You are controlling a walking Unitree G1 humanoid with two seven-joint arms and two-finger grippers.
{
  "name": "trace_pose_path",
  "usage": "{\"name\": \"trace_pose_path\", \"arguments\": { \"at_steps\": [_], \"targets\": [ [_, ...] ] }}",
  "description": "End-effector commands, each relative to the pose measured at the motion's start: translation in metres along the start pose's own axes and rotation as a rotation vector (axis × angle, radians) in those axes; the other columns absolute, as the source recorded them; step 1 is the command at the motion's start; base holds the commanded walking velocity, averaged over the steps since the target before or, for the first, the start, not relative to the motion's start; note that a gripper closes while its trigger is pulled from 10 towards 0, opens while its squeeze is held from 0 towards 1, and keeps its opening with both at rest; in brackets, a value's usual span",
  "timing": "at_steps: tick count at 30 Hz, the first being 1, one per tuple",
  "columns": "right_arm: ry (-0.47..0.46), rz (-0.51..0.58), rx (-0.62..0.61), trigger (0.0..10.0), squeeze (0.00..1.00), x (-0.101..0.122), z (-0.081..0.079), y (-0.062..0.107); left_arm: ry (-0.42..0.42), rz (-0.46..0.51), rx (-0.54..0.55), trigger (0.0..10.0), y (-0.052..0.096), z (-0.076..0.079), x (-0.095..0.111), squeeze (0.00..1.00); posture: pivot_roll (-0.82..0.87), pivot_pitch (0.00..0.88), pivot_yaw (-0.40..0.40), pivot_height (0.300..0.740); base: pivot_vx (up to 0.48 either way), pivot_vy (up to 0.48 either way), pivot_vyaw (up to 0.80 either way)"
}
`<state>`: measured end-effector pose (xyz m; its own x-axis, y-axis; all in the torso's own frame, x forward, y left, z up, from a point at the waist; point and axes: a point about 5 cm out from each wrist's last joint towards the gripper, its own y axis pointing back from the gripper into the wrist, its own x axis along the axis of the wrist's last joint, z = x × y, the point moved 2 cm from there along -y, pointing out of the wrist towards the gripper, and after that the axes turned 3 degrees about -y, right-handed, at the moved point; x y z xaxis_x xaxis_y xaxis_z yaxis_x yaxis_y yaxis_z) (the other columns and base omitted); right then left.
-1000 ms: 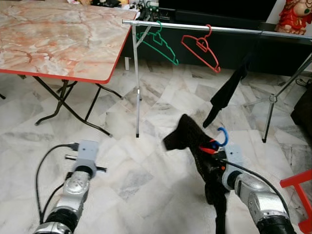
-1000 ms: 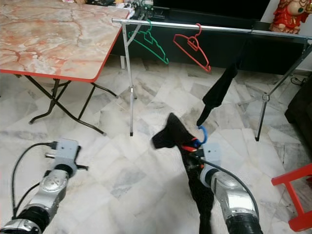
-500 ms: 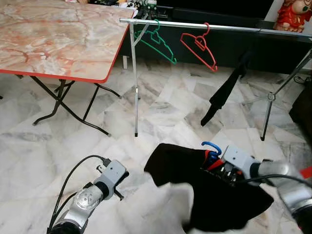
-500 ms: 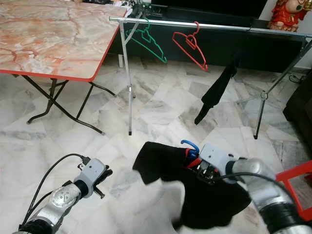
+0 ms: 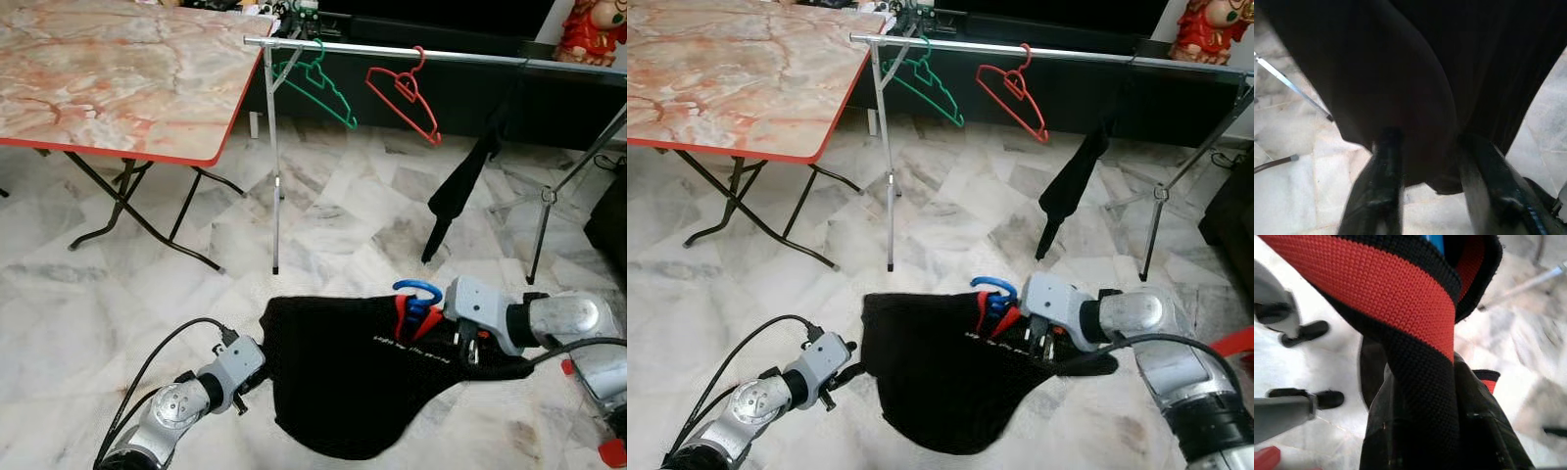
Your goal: Hang hanger
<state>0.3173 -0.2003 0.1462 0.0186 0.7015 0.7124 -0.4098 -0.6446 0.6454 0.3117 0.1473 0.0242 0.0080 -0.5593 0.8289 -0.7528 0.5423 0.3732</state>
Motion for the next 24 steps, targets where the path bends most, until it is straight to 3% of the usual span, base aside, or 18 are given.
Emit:
{"name": "trace_pose_path", "arguments": {
  "at_steps": [1,11,20,24],
  "targets": [
    [0.01,0.019,0.001,10.0,0.0,0.004,0.0,0.005,0.016,-0.028,0.01,10.0,0.001,0.0,-0.005,1.0,-0.01,0.167,-0.096,0.74,0.0,0.0,0.0],
    [0.019,0.022,0.002,10.0,0.0,0.007,-0.002,0.005,0.067,-0.128,0.163,10.0,0.003,-0.018,-0.017,1.0,-0.01,0.149,-0.097,0.74,0.0,0.0,0.0],
    [0.055,0.048,0.024,10.0,0.0,0.017,-0.004,0.005,0.132,-0.08,0.143,10.0,-0.001,-0.013,-0.011,1.0,-0.02,0.149,-0.103,0.74,0.0,0.0,0.0],
    [0.075,0.062,0.05,10.0,0.0,0.022,-0.007,0.007,0.152,-0.057,0.086,10.0,-0.005,-0.009,-0.007,1.0,-0.02,0.154,-0.106,0.74,0.0,0.0,0.0]
  ]
}}
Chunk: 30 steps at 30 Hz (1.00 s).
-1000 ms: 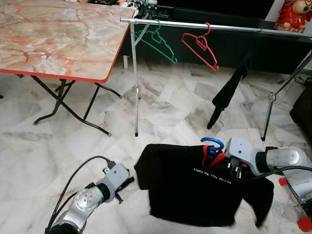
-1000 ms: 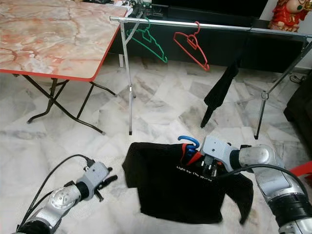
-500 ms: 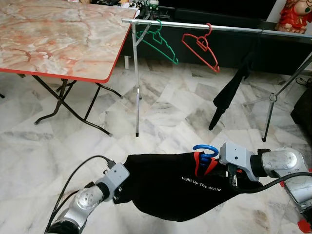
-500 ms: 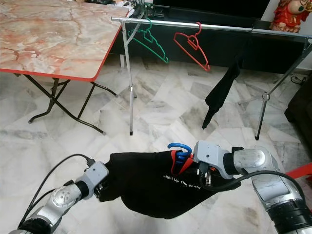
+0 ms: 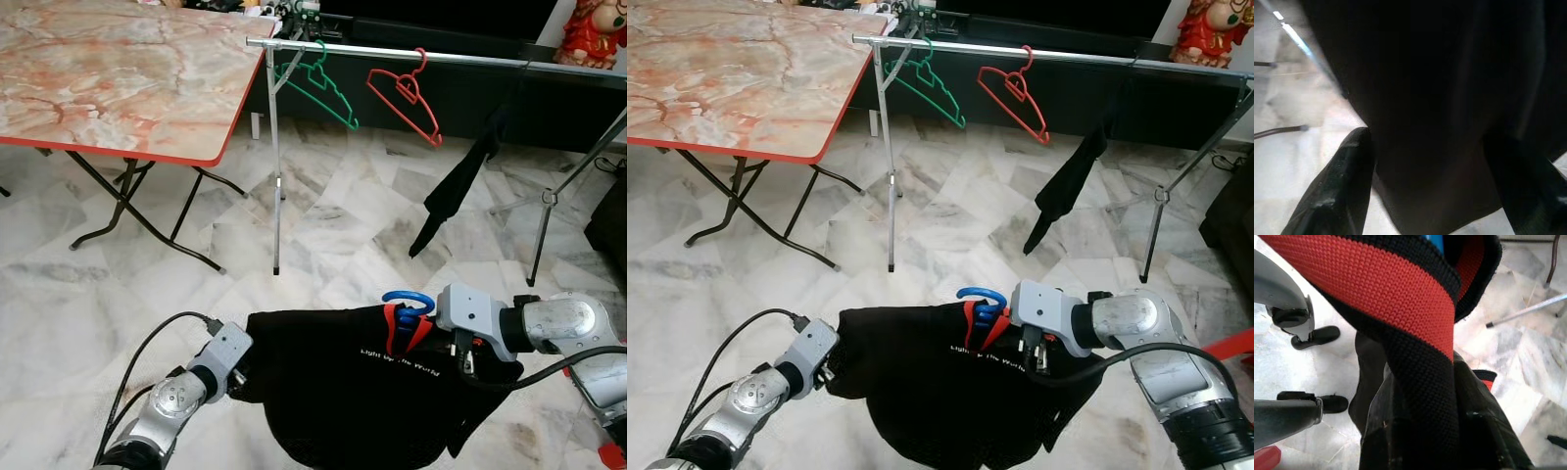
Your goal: Hang hanger
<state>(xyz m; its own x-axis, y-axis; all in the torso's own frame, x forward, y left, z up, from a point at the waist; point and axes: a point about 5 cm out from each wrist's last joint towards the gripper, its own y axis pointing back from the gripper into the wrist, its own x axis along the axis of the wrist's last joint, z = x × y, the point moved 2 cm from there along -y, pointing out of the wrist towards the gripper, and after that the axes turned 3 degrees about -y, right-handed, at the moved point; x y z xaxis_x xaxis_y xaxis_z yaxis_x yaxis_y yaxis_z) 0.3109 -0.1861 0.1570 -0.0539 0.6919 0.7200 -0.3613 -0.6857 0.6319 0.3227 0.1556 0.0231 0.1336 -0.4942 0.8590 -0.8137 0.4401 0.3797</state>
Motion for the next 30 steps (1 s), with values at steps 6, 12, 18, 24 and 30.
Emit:
{"name": "trace_pose_path", "arguments": {
  "at_steps": [6,12,18,24,30],
  "targets": [
    [0.019,0.026,0.001,10.0,0.0,0.007,-0.001,0.011,0.016,0.004,-0.048,10.0,-0.001,0.004,0.0,1.0,-0.03,0.161,-0.112,0.74,0.0,0.0,0.0],
    [0.02,0.022,-0.008,10.0,0.0,0.007,0.0,0.013,0.028,0.008,-0.069,1.9,-0.002,0.008,0.0,0.0,-0.04,0.163,-0.115,0.74,0.0,0.0,0.0],
    [0.013,0.033,-0.025,10.0,0.0,0.009,0.003,0.013,0.048,0.039,-0.067,0.0,-0.002,0.01,0.003,0.0,-0.04,0.169,-0.117,0.74,0.0,0.0,0.0],
    [-0.001,0.036,-0.038,10.0,0.0,0.007,0.004,0.014,0.085,0.067,-0.066,0.0,-0.003,0.009,0.007,0.0,-0.04,0.174,-0.115,0.74,0.0,0.0,0.0],
    [-0.011,0.041,-0.057,10.0,0.0,0.007,0.006,0.014,0.179,0.127,-0.084,0.0,-0.006,0.01,0.018,0.0,-0.04,0.182,-0.112,0.74,0.0,0.0,0.0]
  ]
}}
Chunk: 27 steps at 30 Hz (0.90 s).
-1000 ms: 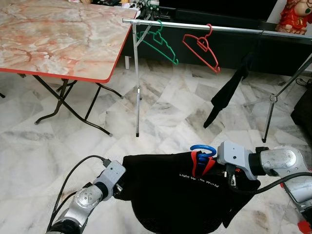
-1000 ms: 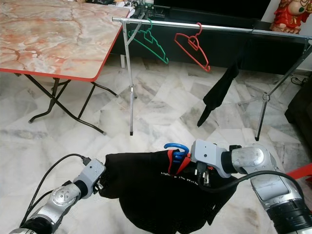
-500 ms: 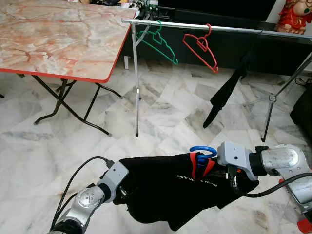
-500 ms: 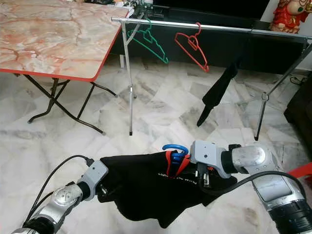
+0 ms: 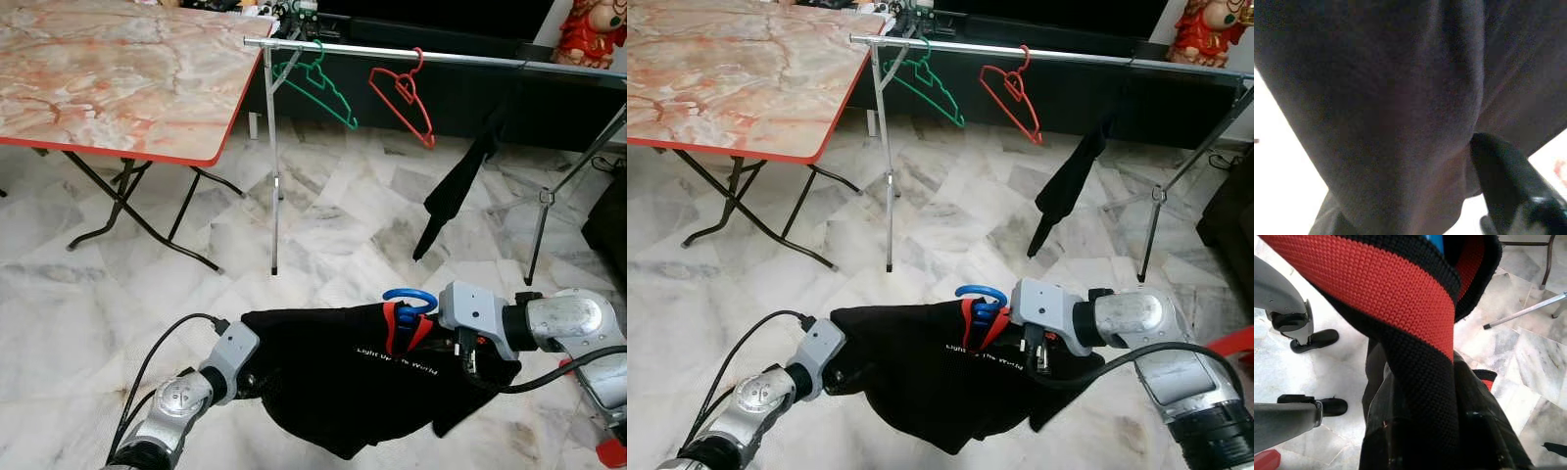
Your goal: Hang hanger
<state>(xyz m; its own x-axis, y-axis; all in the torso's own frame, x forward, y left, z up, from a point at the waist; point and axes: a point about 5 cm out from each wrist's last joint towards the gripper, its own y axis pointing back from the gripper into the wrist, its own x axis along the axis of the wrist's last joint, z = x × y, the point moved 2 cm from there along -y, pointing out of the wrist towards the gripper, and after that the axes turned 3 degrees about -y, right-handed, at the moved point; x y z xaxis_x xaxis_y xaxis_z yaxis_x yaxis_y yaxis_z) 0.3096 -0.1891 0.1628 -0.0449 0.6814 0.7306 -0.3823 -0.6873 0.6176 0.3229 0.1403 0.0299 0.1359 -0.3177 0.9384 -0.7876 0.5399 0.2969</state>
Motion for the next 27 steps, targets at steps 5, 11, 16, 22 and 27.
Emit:
{"name": "trace_pose_path", "arguments": {
  "at_steps": [5,11,16,22,27],
  "targets": [
    [0.0,0.035,-0.032,10.0,0.0,0.005,0.004,0.007,0.023,0.033,-0.045,0.0,-0.004,0.004,0.008,0.0,-0.04,0.185,-0.111,0.74,0.0,0.0,0.0],
    [-0.005,0.034,-0.042,10.0,0.0,0.005,0.005,0.007,0.023,0.039,-0.068,0.0,-0.004,0.005,0.01,0.0,-0.04,0.189,-0.109,0.74,0.0,0.0,0.0],
    [-0.009,0.033,-0.05,10.0,0.0,0.004,0.006,0.008,0.012,0.03,-0.112,0.0,-0.002,0.007,0.008,0.0,-0.04,0.19,-0.106,0.74,0.0,0.0,0.0],
    [-0.01,0.031,-0.051,10.0,0.0,0.003,0.006,0.007,-0.007,0.013,-0.157,0.0,0.0,0.011,0.005,0.0,-0.04,0.19,-0.106,0.74,0.0,0.0,0.0],
    [-0.01,0.034,-0.053,10.0,0.0,0.004,0.006,0.006,0.009,0.027,-0.172,0.0,-0.001,0.013,0.007,0.0,-0.03,0.189,-0.106,0.74,0.0,0.0,0.0]
  ]
}}
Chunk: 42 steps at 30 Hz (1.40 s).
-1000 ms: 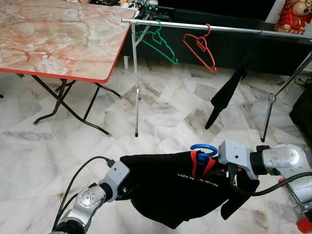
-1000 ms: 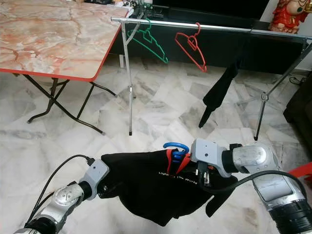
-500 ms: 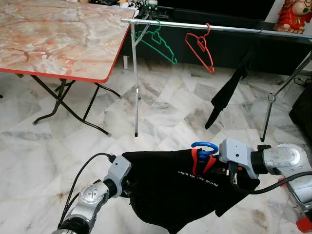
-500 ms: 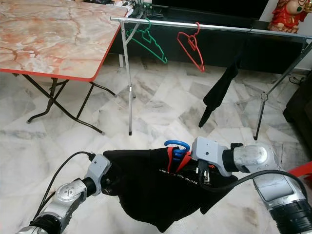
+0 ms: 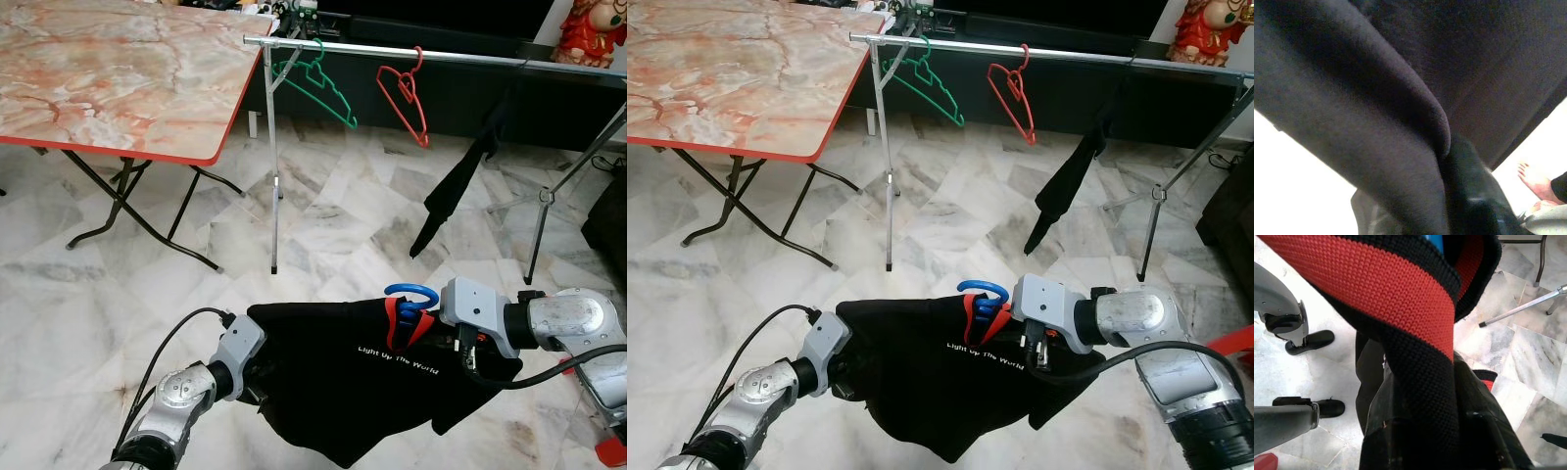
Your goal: Hang hanger
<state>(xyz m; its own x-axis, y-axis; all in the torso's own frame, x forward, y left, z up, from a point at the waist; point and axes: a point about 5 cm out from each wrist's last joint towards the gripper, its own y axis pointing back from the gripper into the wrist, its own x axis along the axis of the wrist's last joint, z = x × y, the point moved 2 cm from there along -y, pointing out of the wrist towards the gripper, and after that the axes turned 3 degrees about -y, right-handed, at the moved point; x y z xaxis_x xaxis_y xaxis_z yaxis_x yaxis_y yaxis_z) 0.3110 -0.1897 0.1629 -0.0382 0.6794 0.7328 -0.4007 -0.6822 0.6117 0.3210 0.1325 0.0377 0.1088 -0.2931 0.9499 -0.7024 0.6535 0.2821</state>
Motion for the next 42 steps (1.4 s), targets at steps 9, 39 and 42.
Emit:
{"name": "trace_pose_path", "arguments": {
  "at_steps": [9,39,42],
  "targets": [
    [-0.005,0.039,-0.031,10.0,0.0,0.004,0.003,0.004,0.039,0.025,-0.035,0.0,0.0,0.004,0.002,0.0,-0.03,0.173,-0.097,0.74,0.0,0.0,0.0],
    [-0.737,-0.261,-0.603,10.0,0.0,-0.12,-0.011,-0.031,0.019,-0.018,0.727,0.0,0.037,-0.076,0.004,0.0,-0.02,0.178,-0.103,0.74,0.0,0.0,0.0],
    [-1.106,-0.043,-0.726,10.0,0.0,-0.117,-0.012,-0.046,0.029,0.028,0.786,0.0,0.041,-0.083,0.012,0.0,-0.02,0.178,-0.103,0.74,0.0,0.0,0.0]
  ]
}}
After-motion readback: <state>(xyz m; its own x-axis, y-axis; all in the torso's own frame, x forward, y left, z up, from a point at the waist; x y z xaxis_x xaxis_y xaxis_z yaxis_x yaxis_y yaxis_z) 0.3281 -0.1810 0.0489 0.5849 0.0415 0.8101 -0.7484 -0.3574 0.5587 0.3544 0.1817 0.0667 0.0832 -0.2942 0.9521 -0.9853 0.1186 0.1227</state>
